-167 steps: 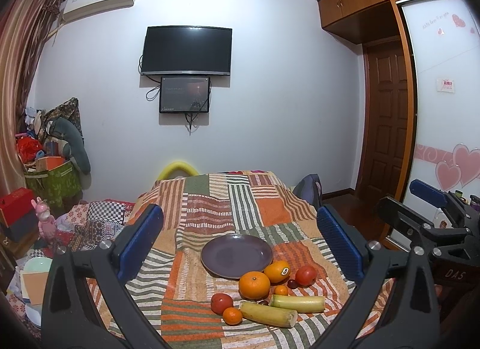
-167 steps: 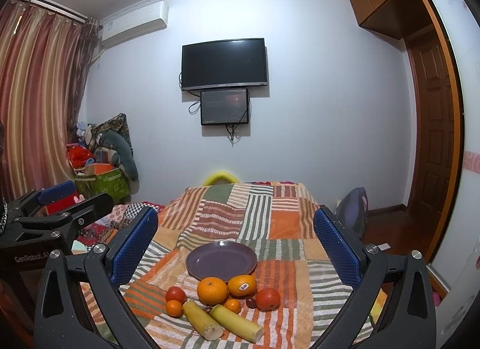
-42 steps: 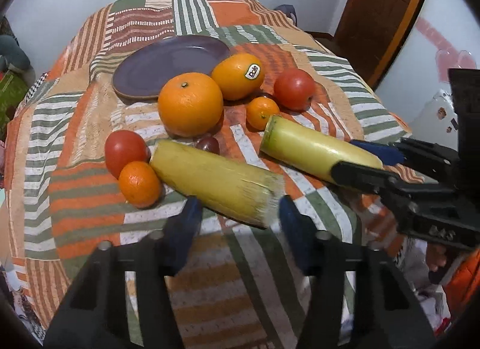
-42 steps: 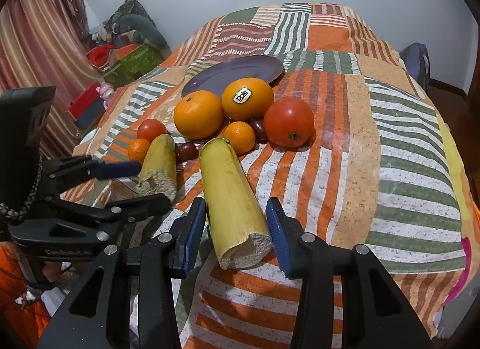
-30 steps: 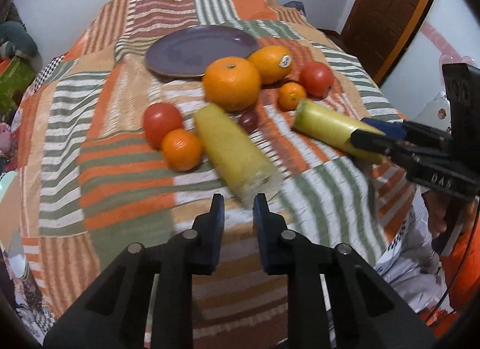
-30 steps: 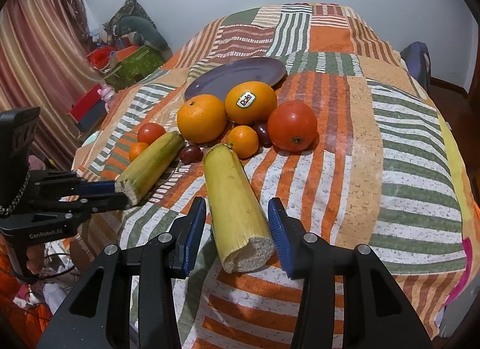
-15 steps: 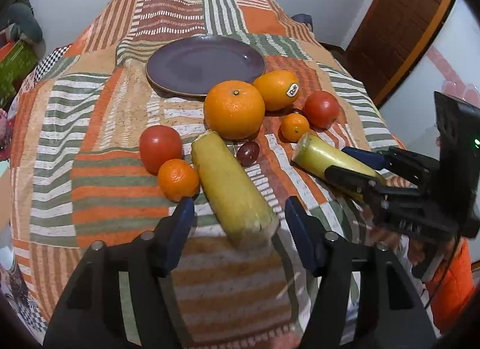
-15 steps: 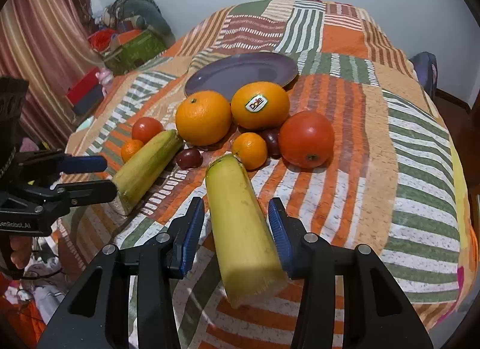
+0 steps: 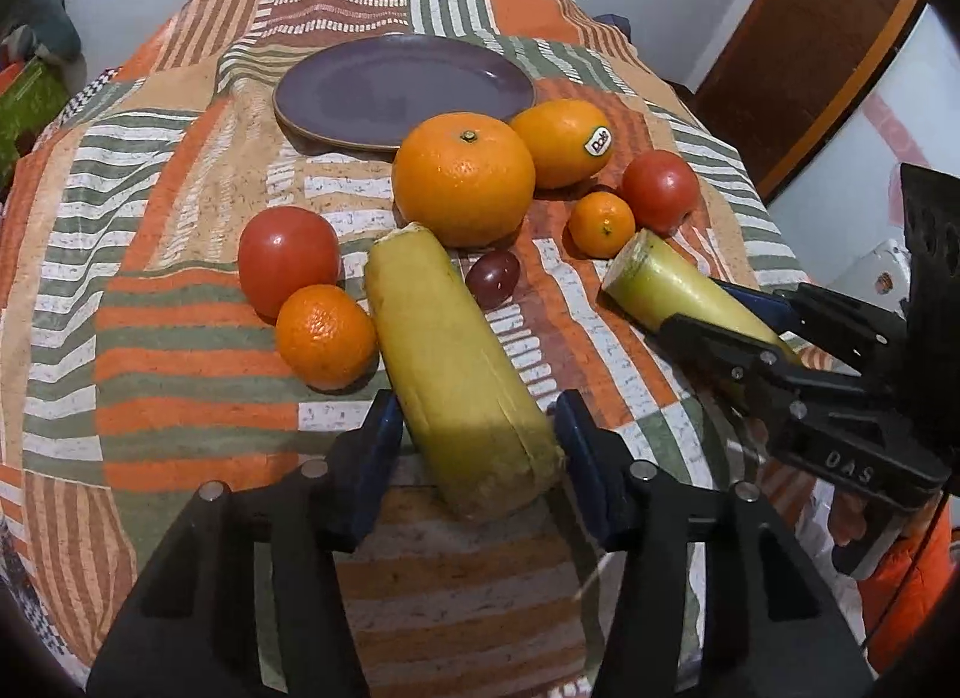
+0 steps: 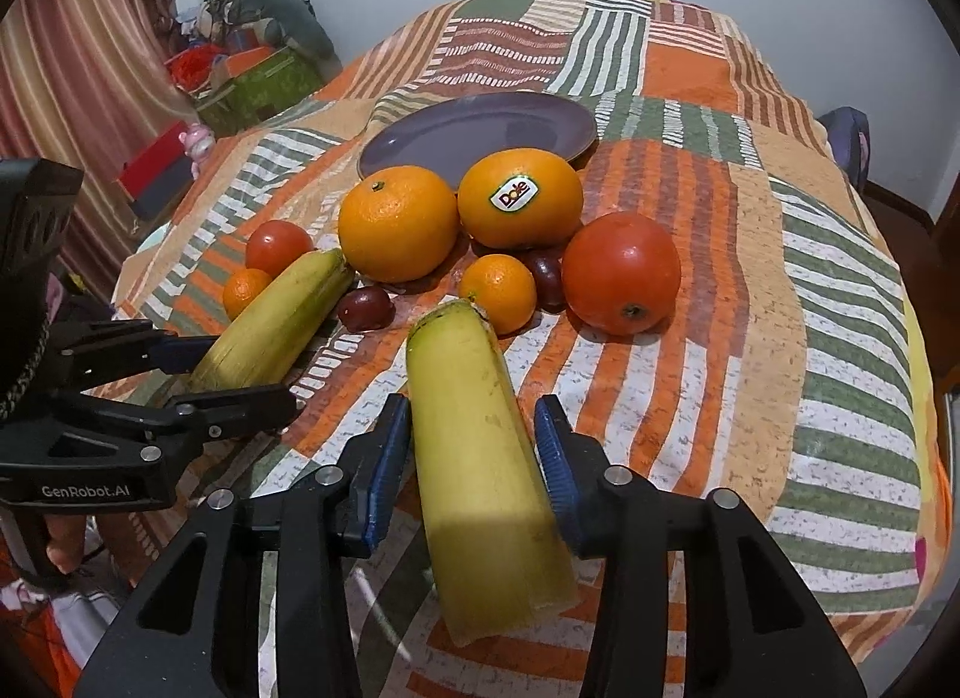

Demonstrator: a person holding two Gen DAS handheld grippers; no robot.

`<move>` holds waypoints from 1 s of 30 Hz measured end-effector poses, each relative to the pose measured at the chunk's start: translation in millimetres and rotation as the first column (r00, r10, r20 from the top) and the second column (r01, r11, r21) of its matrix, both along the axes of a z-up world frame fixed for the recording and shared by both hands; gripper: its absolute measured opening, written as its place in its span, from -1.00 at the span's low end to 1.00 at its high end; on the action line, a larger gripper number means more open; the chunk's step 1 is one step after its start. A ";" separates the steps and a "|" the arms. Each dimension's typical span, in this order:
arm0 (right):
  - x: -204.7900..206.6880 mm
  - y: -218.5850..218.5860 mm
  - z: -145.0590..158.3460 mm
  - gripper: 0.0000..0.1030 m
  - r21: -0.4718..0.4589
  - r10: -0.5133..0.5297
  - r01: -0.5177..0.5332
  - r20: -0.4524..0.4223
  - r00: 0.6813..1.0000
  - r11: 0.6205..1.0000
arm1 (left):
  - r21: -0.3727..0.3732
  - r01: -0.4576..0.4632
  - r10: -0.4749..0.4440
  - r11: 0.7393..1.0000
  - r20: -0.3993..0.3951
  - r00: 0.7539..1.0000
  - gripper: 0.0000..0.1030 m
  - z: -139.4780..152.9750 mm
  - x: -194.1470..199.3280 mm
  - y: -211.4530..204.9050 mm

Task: Organize fruits
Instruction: 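Close left tool on a yellow cylinder while right tool grasps the other cylinder, then lift both held yellow cylinders and carry them over the purple plate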

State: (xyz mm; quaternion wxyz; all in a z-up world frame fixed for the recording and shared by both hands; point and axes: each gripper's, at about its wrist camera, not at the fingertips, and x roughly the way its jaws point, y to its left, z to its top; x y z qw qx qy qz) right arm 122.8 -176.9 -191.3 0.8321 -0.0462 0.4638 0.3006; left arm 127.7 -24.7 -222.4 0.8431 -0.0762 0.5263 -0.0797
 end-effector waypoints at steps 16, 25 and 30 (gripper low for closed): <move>-5.9 2.6 6.6 -0.34 -0.002 0.039 -0.040 -0.042 0.998 0.999 | 0.027 0.215 -0.212 0.976 -0.077 0.974 -0.11 13.9 -26.2 13.3; 0.5 5.1 -3.9 -0.29 -0.026 0.039 -0.041 -0.062 0.997 0.999 | 0.015 0.163 -0.161 0.987 -0.085 0.983 -0.11 -0.6 5.0 10.4; -1.9 2.2 -2.0 -0.33 -0.009 0.005 -0.006 -0.041 0.999 1.000 | 0.023 0.145 -0.143 0.989 -0.063 0.988 -0.16 -2.1 9.5 8.9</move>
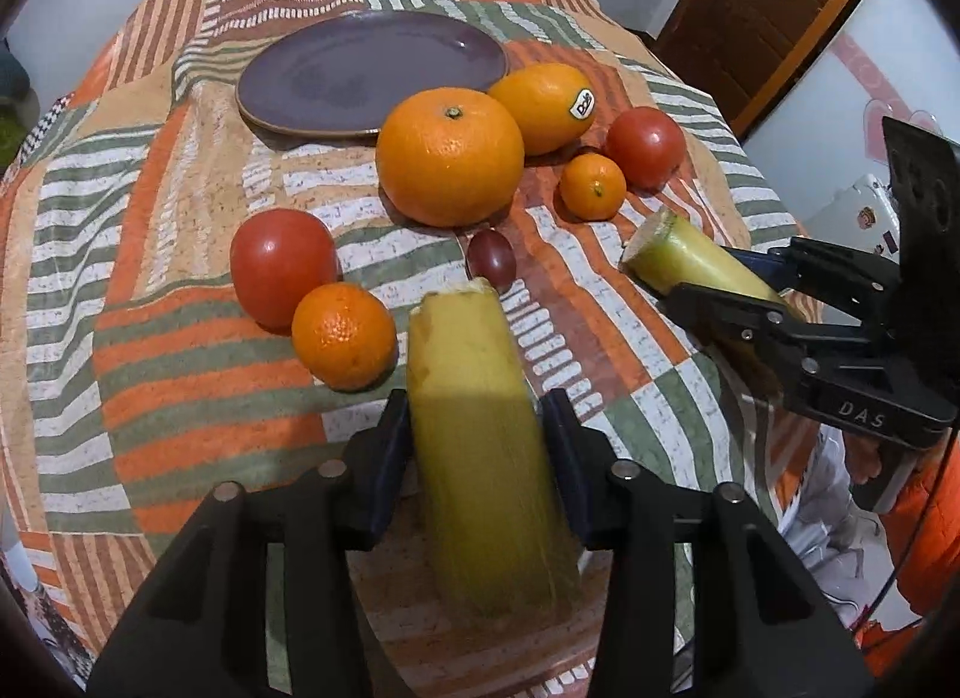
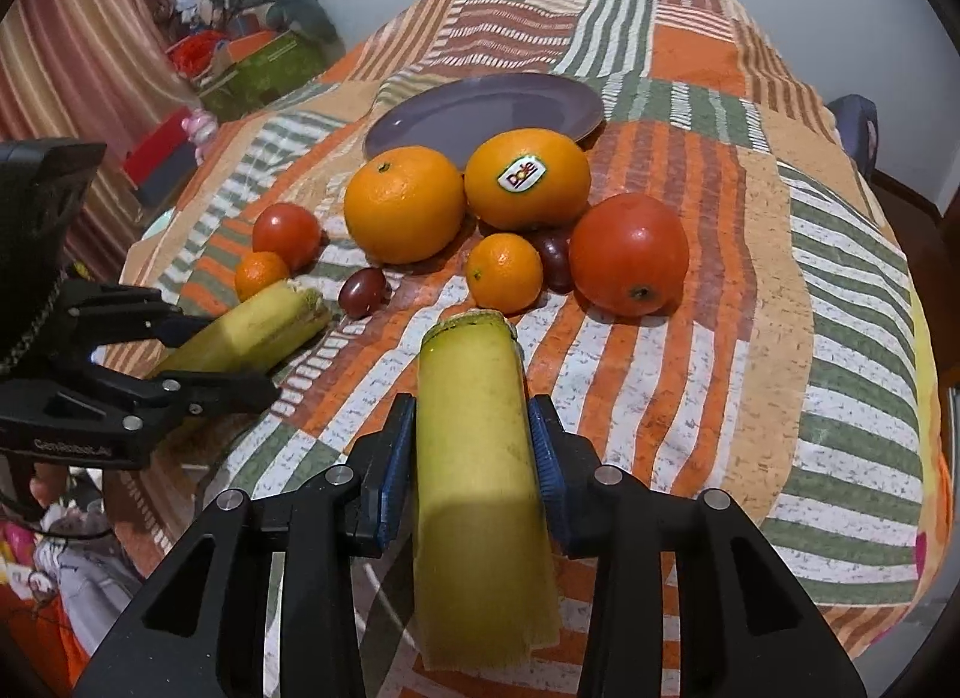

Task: Organize fruits
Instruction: 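Lift both held yellow cylinders and carry them over the purple plate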

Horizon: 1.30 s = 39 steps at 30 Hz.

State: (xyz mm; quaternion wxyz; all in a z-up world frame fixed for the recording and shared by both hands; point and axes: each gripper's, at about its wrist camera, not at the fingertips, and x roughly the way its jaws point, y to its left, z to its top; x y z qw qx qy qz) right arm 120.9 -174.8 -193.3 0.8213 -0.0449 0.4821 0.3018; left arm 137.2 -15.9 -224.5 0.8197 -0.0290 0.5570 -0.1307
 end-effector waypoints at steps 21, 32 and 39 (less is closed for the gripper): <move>12.6 4.6 90.7 -0.39 0.136 -0.078 0.045 0.251 0.965 0.990 | -0.088 -0.037 0.061 0.995 0.286 0.956 -0.26 102.3 3.1 21.1; 42.7 17.9 104.3 -0.39 0.152 -0.079 0.038 0.276 0.958 0.988 | -0.088 -0.104 0.129 0.991 0.354 0.926 -0.26 118.5 34.8 50.3; 66.6 33.7 99.9 -0.39 0.144 -0.062 0.025 0.262 0.963 0.989 | -0.068 -0.129 0.145 0.989 0.362 0.921 -0.26 113.8 60.4 62.1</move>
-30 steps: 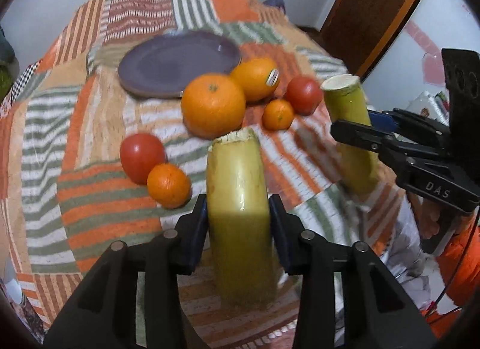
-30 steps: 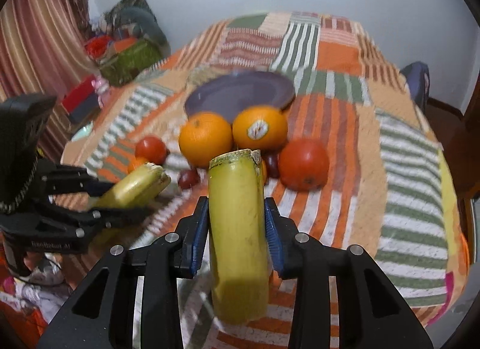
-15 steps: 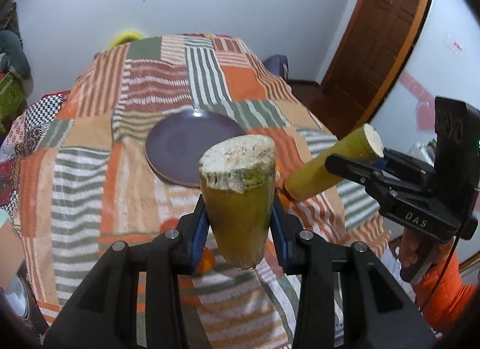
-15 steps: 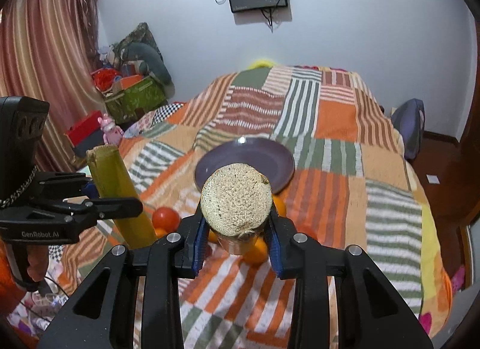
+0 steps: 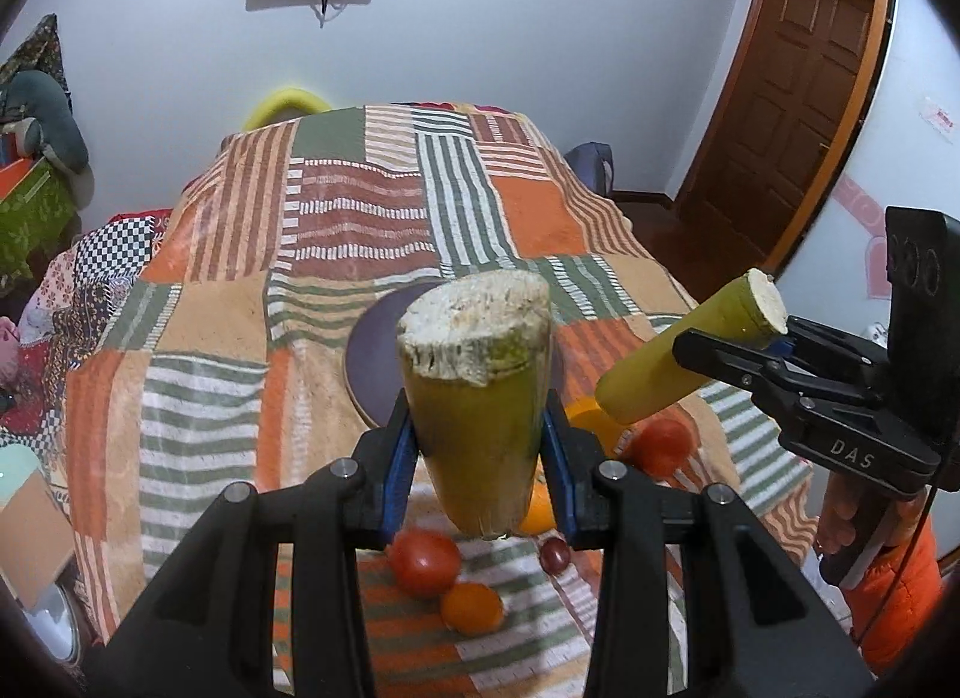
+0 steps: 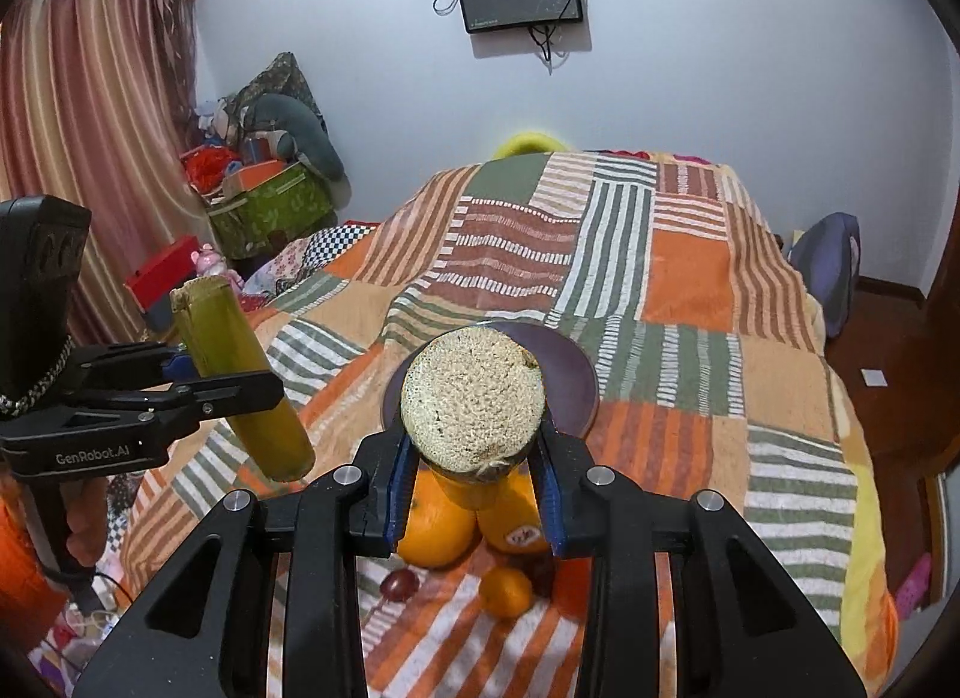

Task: Organize fruits
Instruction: 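Lift both held yellow cylinders and carry them over the purple plate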

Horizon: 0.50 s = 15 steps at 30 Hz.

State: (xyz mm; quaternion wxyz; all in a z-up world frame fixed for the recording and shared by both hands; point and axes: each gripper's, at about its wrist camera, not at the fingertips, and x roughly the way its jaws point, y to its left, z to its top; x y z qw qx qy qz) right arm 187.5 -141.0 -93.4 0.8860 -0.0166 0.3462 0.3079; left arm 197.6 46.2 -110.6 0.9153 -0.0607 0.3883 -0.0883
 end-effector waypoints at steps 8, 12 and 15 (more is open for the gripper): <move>25.1 19.2 -19.0 -0.39 -0.037 0.031 -0.033 -0.044 0.999 0.999 | 0.021 -0.017 0.017 1.000 -0.017 1.000 -0.26 -15.3 34.3 10.7; 36.6 31.7 -30.6 -0.39 -0.056 0.059 -0.063 -0.078 0.995 0.996 | 0.028 -0.020 0.021 0.999 -0.036 0.999 -0.26 -26.4 51.1 15.9; 44.9 40.2 -39.5 -0.39 -0.060 0.082 -0.089 -0.112 0.990 0.994 | 0.030 -0.018 0.020 0.999 -0.055 0.998 -0.26 -35.8 62.0 18.8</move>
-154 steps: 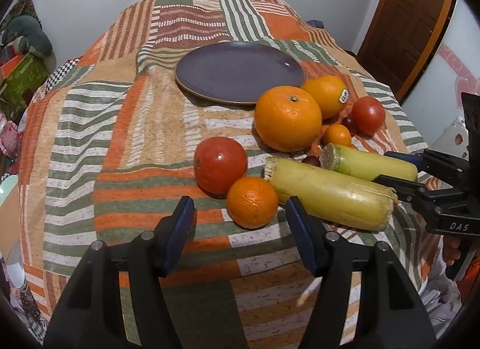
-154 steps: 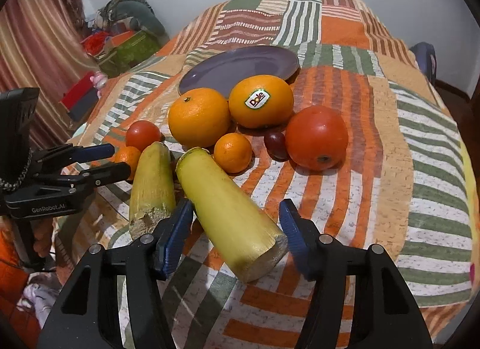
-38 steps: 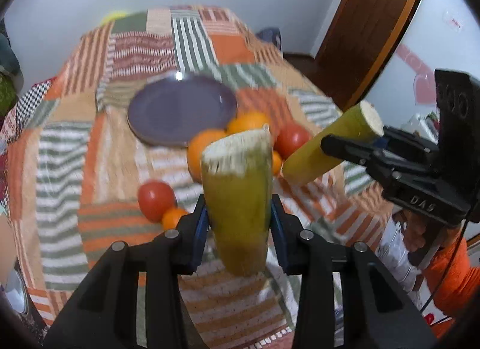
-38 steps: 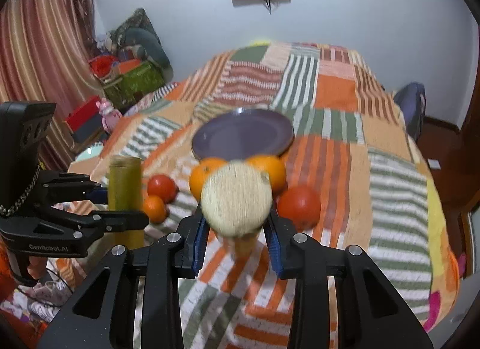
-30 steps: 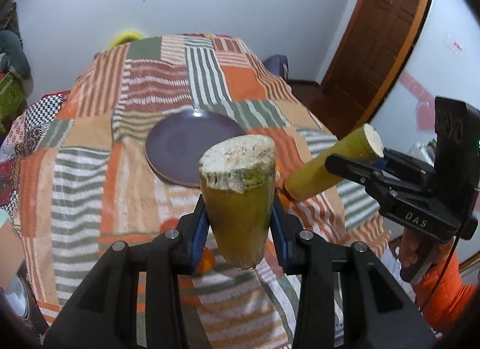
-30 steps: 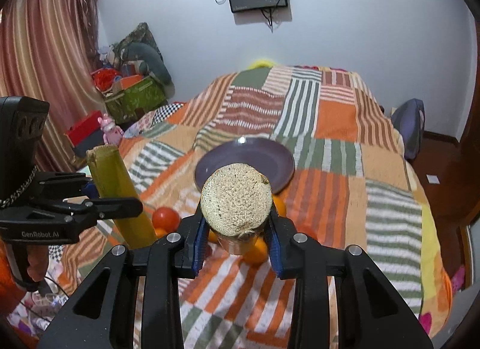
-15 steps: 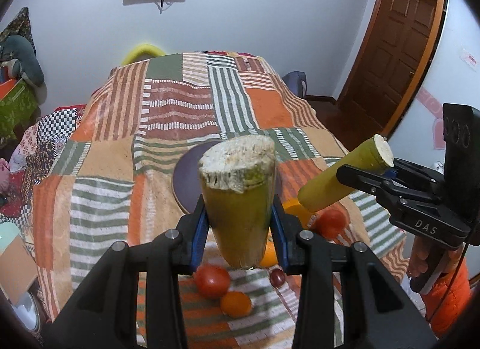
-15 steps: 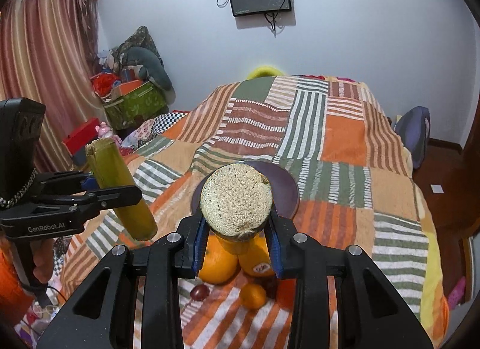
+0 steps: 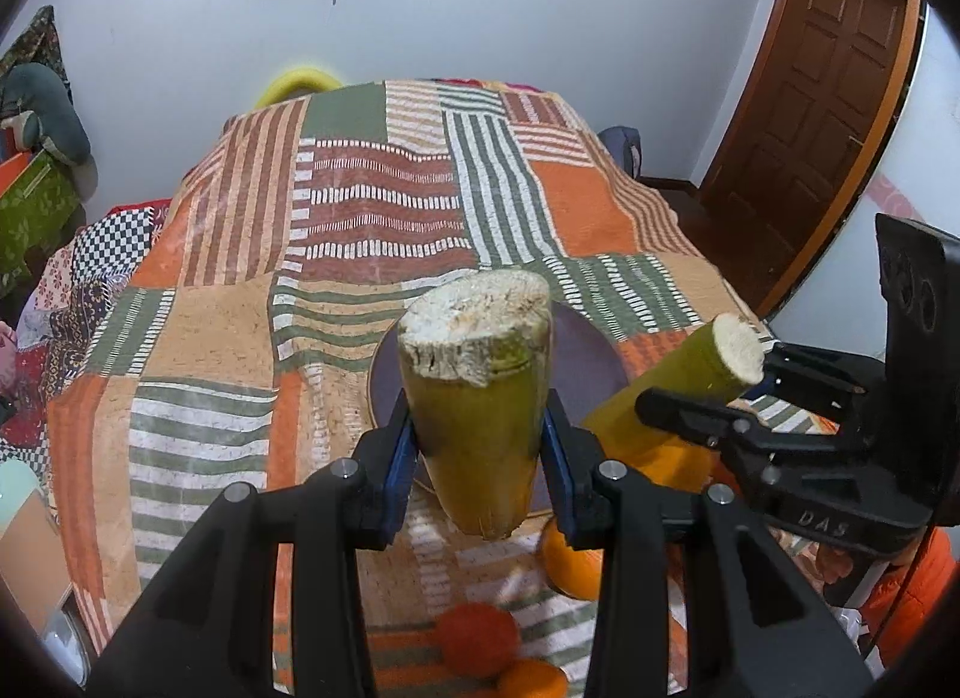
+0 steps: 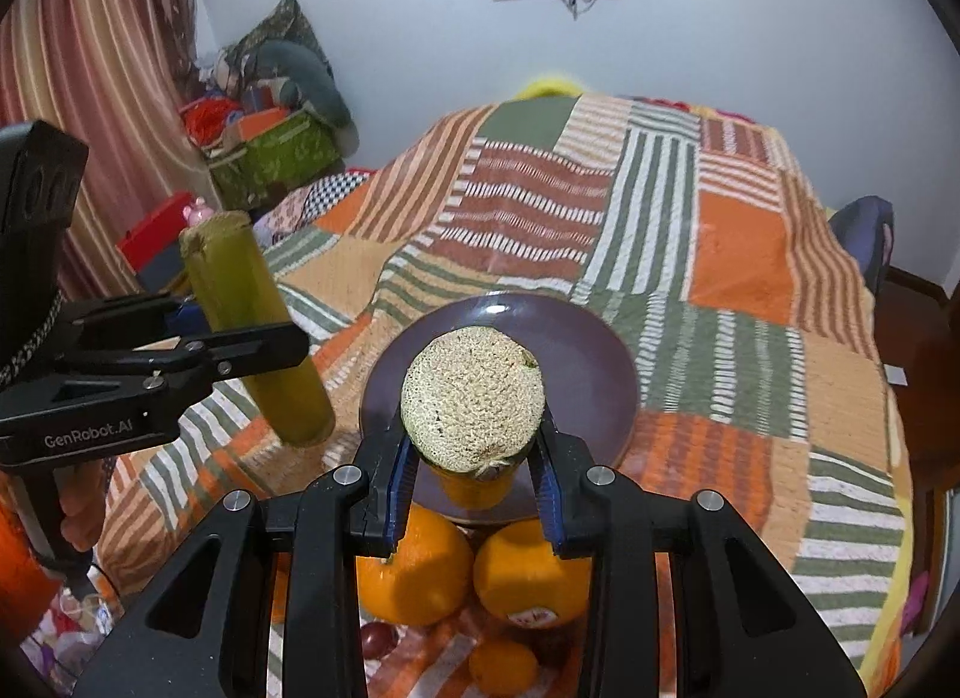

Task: Organize fruits
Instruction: 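Lift both held yellow cylinders and carry them over the purple plate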

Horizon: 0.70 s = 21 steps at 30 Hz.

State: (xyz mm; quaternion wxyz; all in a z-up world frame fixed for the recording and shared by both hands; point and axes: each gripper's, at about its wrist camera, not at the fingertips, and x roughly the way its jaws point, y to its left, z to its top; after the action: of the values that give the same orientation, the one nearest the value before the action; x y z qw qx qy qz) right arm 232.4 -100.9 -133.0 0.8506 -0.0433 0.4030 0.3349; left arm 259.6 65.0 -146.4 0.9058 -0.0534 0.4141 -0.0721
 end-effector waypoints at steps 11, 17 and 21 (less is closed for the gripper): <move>33.7 18.6 -32.7 -0.39 -0.024 0.045 -0.048 -0.119 0.992 0.999 | 0.010 0.026 -0.025 1.000 -0.121 0.992 -0.26 -51.0 45.0 0.6; 48.0 28.7 -30.8 -0.39 -0.044 0.061 -0.066 -0.106 0.992 0.997 | 0.012 0.016 -0.015 1.000 -0.125 0.992 -0.26 -60.1 64.7 0.2; 61.5 31.5 -34.0 -0.35 -0.047 0.037 -0.043 -0.121 0.992 0.998 | 0.000 0.010 -0.010 1.000 -0.136 0.991 -0.25 -63.7 75.4 -0.5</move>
State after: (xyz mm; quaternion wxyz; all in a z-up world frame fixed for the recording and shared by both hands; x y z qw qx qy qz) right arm 293.9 -69.4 -166.9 0.8167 -0.0524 0.4606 0.3438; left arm 335.0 64.5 -210.2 0.8752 -0.0560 0.4750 -0.0727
